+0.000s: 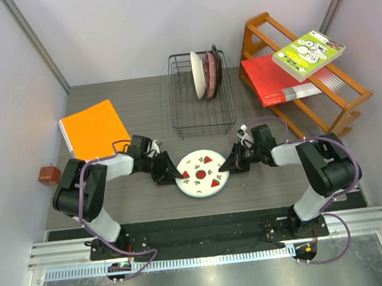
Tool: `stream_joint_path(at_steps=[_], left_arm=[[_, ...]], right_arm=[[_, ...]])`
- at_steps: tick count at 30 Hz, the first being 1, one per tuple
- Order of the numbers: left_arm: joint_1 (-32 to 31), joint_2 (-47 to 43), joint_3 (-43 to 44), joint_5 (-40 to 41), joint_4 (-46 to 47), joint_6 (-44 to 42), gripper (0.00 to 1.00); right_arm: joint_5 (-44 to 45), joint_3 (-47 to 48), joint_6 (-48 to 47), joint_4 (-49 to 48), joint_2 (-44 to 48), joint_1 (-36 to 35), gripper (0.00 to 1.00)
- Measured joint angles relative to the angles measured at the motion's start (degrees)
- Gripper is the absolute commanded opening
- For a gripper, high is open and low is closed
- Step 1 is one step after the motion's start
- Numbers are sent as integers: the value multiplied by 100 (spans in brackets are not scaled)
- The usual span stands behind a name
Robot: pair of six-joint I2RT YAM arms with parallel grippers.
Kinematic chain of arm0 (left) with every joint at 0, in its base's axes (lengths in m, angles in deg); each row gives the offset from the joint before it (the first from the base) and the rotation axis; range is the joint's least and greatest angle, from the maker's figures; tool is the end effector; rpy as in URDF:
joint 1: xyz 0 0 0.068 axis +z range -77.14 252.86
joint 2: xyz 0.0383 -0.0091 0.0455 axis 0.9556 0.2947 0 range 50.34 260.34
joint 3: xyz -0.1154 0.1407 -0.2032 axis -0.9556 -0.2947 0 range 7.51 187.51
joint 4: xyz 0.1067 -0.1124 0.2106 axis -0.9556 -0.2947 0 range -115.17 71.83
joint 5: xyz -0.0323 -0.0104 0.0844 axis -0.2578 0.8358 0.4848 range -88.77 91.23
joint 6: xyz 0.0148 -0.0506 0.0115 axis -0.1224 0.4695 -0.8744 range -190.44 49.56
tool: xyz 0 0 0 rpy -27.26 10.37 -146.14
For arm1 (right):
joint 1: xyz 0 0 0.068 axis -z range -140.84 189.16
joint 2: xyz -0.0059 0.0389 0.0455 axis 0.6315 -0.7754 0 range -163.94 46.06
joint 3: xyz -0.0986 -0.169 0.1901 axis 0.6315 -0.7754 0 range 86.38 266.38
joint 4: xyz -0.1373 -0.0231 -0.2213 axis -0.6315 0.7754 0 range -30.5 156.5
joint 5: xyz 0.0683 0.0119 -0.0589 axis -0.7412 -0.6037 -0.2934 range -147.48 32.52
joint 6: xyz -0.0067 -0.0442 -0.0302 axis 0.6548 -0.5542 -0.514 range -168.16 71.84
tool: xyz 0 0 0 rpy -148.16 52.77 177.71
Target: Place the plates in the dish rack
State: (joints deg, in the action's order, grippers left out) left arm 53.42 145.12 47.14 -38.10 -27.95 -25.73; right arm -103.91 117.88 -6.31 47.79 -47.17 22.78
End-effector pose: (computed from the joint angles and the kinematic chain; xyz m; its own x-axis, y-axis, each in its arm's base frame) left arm 0.2512 -0.1126 0.1178 -0.9663 -0.2360 0.1028 -0.2380 0.6670 -0.7061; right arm 0.2490 0.1001 0.1142 -0.9753 0.1925 -0.1083 0.0129 0.5390 0.8422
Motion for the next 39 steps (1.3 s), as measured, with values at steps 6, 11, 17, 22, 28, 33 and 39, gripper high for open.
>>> stream_joint_path(at_steps=[6, 11, 17, 22, 28, 33, 39], left_arm=[[87, -127, 520, 444, -457, -505, 65], [577, -881, 990, 960, -1473, -1285, 74], [916, -2387, 1541, 1707, -2114, -2223, 84], [907, -3108, 1580, 2061, -2334, -2789, 99], [1062, -3620, 1488, 2358, -2487, -3060, 99], [1174, -3891, 1270, 2695, -2549, -3082, 99], [1246, -4028, 1071, 2822, -2627, -3104, 99]], right_arm=[[70, 702, -846, 1207, 63, 2, 1], [184, 1661, -1751, 2459, 203, 57, 1], [533, 3008, -2544, 3709, 494, -105, 1], [721, 4177, -2918, 4511, 586, -769, 2], [968, 5604, -3206, 5359, 330, -1464, 1], [1593, 6990, -3348, 5622, -426, -1427, 1], [2452, 8526, -3469, 5595, -1504, -1362, 1]])
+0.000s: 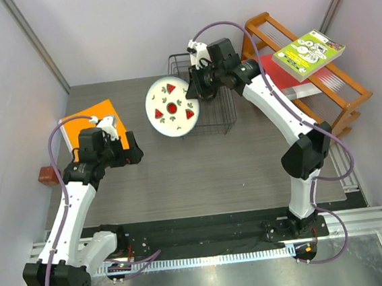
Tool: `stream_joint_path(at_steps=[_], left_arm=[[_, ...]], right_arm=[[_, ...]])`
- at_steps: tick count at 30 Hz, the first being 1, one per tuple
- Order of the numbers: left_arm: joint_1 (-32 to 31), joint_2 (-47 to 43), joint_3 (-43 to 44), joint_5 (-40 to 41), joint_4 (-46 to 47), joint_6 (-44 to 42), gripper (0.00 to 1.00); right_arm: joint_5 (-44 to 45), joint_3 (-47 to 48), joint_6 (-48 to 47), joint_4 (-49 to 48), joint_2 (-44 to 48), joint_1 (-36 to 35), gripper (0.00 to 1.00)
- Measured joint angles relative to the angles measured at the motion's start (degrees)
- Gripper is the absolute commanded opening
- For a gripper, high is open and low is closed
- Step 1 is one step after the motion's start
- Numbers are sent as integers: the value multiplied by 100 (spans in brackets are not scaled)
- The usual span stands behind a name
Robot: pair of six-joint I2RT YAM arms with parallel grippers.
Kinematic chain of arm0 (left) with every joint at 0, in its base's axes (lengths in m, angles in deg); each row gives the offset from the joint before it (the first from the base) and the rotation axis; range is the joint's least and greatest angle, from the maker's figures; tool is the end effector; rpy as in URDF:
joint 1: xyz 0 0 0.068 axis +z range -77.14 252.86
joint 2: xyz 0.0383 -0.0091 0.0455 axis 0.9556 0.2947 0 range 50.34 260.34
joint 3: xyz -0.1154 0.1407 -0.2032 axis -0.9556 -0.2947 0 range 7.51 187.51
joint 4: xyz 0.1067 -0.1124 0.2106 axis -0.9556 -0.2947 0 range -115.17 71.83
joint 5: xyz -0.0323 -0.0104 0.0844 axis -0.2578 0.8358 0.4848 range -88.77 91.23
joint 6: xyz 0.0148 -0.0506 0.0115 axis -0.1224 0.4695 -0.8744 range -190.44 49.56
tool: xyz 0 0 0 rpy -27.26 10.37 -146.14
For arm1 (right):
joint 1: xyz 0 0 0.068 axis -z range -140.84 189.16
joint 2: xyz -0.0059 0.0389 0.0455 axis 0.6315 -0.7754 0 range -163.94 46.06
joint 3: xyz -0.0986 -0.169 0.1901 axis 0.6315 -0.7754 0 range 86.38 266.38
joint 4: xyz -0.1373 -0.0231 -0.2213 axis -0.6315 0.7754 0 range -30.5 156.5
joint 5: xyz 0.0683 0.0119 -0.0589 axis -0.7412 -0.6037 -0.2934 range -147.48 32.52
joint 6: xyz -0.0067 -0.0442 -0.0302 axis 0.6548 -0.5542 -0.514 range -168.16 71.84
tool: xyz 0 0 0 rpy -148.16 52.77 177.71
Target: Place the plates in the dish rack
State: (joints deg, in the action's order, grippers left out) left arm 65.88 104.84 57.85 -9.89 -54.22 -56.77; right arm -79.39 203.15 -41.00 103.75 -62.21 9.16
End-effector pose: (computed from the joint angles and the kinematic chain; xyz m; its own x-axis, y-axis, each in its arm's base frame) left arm 0.1963 -0.0310 0.3002 -0.6854 -0.1497 -0.7126 0.1065 0.9475 -0.3014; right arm 0.3598 0.2231 0.3972 -0.5924 -0.2087 -0.7781 -0.6575 0.6833 0.3174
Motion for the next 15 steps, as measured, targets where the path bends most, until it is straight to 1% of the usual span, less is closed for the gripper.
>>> stream_joint_path(at_steps=[5, 9, 12, 15], left_arm=[[22, -118, -2, 2, -31, 42, 100], [37, -363, -44, 2, -37, 83, 99], [52, -494, -170, -7, -35, 98, 99], [76, -501, -304, -11, -39, 111, 100]], right_arm=[[678, 656, -66, 105, -546, -4, 1], [1338, 1438, -111, 190, -1119, -9, 1], [2009, 1939, -114, 136, -1478, -26, 1], [2754, 2087, -116, -92, -1626, -42, 1]])
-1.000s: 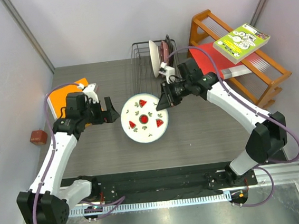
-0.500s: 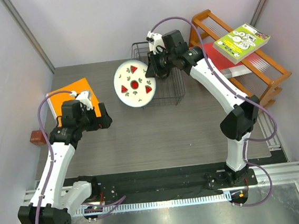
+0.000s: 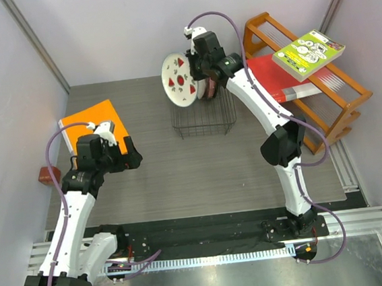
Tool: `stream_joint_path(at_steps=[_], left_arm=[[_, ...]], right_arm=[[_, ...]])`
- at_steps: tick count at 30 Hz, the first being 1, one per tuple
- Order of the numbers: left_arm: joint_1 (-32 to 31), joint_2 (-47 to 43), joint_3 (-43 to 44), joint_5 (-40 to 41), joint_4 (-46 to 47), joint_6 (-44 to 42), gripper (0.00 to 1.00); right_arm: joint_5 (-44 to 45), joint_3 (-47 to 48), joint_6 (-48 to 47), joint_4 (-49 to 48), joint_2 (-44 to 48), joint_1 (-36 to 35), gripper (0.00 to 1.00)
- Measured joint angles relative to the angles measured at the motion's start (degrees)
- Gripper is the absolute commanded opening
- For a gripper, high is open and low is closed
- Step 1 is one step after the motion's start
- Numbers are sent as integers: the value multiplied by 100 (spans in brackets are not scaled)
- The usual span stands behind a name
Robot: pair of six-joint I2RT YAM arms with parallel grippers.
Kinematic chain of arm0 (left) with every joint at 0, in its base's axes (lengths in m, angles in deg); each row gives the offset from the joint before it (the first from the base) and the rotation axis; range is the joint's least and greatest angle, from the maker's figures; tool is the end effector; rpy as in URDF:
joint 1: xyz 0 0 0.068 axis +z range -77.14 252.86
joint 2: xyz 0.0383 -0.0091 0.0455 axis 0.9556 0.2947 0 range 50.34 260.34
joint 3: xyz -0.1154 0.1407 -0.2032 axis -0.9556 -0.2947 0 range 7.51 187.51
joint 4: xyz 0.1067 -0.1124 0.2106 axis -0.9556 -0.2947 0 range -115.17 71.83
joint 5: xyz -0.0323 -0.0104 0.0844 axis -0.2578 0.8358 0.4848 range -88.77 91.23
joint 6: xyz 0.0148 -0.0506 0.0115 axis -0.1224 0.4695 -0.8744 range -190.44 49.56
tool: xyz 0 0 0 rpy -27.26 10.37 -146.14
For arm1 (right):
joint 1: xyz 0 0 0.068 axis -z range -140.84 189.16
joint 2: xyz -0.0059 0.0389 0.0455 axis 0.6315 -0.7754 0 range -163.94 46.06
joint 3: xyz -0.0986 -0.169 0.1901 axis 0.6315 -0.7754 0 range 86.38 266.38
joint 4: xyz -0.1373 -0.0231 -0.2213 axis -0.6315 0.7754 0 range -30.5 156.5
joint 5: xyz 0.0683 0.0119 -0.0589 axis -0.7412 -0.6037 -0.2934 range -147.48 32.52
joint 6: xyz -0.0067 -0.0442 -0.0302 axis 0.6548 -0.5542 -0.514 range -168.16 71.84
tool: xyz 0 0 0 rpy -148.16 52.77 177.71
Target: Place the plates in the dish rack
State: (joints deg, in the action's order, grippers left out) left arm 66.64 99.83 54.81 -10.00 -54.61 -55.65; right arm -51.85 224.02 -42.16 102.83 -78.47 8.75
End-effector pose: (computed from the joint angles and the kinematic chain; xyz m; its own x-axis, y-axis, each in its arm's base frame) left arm 0.1790 -0.0265 0.2968 -0.6658 -0.1793 -0.7242 0.0905 0.9441 -0.3170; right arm 0.4237 0.2447 0.3899 -0.4767 -0.1593 -0.8645 -0.3830 0.9228 0.0411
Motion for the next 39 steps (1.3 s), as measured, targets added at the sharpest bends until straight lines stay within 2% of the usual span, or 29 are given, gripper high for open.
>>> stream_joint_path(at_steps=[7, 12, 19, 25, 39], left_arm=[[0, -15, -149, -42, 26, 4, 100], [0, -103, -295, -66, 61, 13, 99], [2, -310, -417, -79, 109, 22, 100], [2, -627, -599, -81, 170, 83, 100], [2, -702, -629, -101, 197, 177, 99]], right_arm=[[2037, 83, -243, -951, -308, -166, 1], [2957, 103, -772, -1814, -619, -511, 1], [4048, 540, -1711, -2479, -1285, -933, 1], [4642, 540, -2216, -2750, -1565, -1023, 1], [4962, 573, -2387, -3263, -1808, -1049, 1]])
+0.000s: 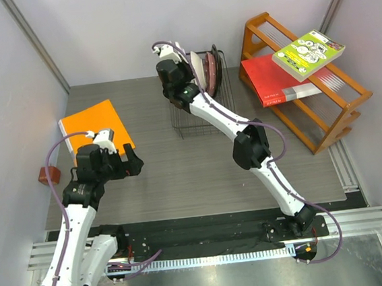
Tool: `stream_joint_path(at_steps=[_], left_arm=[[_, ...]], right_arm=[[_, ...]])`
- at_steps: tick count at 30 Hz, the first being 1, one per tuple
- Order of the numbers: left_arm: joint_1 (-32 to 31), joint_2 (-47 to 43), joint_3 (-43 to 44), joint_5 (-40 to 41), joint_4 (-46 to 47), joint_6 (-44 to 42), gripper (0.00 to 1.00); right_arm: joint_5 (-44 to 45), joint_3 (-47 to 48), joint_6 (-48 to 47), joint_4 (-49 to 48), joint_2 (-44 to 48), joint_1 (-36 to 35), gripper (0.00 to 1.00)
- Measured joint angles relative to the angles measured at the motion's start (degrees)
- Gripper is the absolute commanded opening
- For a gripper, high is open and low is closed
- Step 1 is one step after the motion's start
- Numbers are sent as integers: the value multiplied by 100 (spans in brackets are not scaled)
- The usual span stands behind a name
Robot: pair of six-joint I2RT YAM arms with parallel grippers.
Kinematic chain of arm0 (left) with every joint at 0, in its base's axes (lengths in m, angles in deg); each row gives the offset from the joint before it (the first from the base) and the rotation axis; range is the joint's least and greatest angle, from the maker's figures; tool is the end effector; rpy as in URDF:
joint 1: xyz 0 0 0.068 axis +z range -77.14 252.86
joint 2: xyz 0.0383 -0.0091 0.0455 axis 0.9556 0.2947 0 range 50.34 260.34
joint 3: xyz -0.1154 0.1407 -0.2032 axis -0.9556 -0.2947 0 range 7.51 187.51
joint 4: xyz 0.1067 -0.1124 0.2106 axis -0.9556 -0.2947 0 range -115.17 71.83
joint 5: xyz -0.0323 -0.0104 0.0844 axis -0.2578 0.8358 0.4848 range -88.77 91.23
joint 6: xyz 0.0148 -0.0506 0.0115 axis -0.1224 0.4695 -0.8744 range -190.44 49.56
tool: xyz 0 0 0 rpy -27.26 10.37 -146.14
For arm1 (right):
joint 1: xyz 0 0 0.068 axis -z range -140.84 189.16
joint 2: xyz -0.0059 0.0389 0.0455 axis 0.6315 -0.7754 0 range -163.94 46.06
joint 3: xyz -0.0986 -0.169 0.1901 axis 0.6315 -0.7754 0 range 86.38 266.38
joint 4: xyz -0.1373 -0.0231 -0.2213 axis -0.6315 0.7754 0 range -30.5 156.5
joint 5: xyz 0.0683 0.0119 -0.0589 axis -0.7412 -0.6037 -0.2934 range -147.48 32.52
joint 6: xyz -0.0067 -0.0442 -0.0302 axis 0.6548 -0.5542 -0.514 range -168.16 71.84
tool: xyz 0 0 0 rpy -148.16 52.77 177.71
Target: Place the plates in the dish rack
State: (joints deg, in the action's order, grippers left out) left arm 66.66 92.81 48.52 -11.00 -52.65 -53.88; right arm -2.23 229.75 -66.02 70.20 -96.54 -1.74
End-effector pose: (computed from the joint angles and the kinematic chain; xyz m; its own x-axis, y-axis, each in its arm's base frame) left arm 0.1581 -0.0248 0.2816 -0.6380 -0.2109 -0.7406 0.0983 0.9316 -0.3499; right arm 0.4476 0.3490 0.3209 -0.1972 -0.4022 -0.8941 0.1870 0.8798 -0.4370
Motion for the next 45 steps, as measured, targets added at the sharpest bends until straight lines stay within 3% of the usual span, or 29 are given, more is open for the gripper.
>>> stream_joint_path(at_steps=[8, 10, 11, 14, 22, 26, 31, 35, 39, 45], left_arm=[[9, -2, 118, 2, -90, -2, 99], [35, -2, 118, 4, -109, 0, 100], [46, 0, 118, 4, -111, 2, 100], [83, 2, 118, 0, -111, 26, 99], [138, 4, 118, -72, -114, 107, 99], [140, -2, 118, -85, -114, 107, 100], [140, -17, 146, -81, -116, 109, 99], [140, 28, 382, -17, -120, 46, 99], [142, 210, 715, 96, -122, -216, 100], [142, 505, 1095, 216, -153, -535, 99]], right_arm=[[125, 87, 146, -269, -678, 13, 1], [146, 90, 201, -323, -758, 15, 14], [149, 90, 210, -348, -769, 22, 32], [164, 87, 101, -457, -767, 31, 59], [177, -210, -682, -1231, -601, -20, 77], [291, -479, -1246, -1532, -389, -107, 100], [299, -953, -1580, -1543, 205, -496, 100], [-417, -1102, -721, -192, 1003, -782, 100], [-988, -1915, 363, 986, 2356, -892, 100], [-835, -3010, 1034, 1716, 3423, -800, 100]])
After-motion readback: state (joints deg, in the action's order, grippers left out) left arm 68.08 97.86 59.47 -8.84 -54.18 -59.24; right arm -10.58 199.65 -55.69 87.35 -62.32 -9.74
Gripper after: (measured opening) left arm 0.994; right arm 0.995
